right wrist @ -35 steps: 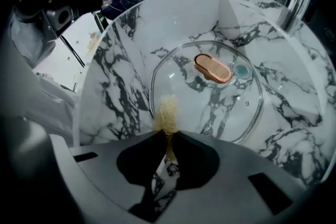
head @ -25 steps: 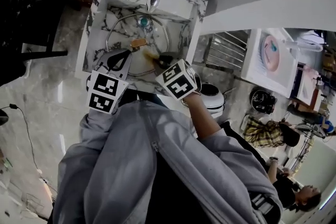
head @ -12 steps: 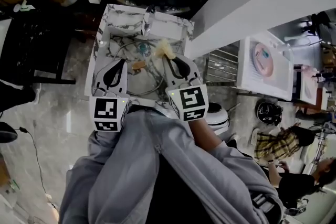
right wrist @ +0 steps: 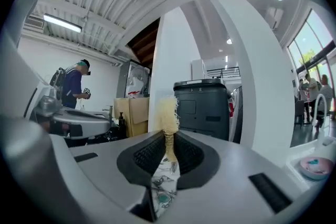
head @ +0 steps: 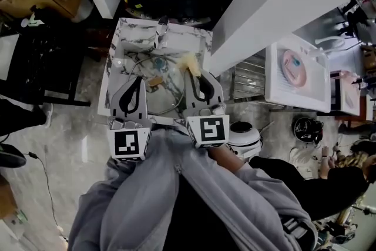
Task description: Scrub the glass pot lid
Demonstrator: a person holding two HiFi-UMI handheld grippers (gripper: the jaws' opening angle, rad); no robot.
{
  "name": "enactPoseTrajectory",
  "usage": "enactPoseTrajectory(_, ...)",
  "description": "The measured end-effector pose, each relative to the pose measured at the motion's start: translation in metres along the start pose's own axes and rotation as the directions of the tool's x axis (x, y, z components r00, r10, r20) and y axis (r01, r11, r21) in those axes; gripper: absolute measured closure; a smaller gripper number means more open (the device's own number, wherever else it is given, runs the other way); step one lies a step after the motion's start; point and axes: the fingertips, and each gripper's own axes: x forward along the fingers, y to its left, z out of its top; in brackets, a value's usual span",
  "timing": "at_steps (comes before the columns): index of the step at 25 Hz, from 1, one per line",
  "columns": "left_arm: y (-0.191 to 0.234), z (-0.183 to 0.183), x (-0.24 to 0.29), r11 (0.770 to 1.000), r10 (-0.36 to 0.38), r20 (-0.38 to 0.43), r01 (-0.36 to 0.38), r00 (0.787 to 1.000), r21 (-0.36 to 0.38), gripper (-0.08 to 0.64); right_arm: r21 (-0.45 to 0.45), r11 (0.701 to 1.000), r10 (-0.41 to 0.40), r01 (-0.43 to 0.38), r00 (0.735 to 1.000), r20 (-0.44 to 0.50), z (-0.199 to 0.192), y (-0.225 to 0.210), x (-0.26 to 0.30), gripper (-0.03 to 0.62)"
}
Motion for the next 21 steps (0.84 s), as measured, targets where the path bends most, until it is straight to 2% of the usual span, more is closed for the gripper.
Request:
enactPoseTrajectory(3, -0.002, -0.002, 0.004, 1.000, -0.001, -0.028, 0.002, 1.000, 0.029, 0.546, 0.008, 1.000, 0.015, -0.015, 1.000, 0.004, 0.003, -0.004, 0.001, 0.535)
enactPoseTrajectory(11, -0.016, 0.011, 0.014, 0.998, 0.019, -0.014, -0.018, 1.000, 0.063, 0.546, -0.018, 0.998, 0.060, -0.059, 0.998, 0.013, 0.008, -0.014, 0.001, 0.535)
enactPoseTrajectory(21, -0.050, -0.007, 0.014, 0.998, 0.031, -0.031, -0.029, 0.999, 0.061, 0.546, -0.003, 0.996, 0.094, -0.094, 0.996, 0.009, -0.008, -0.032, -0.017, 0.535)
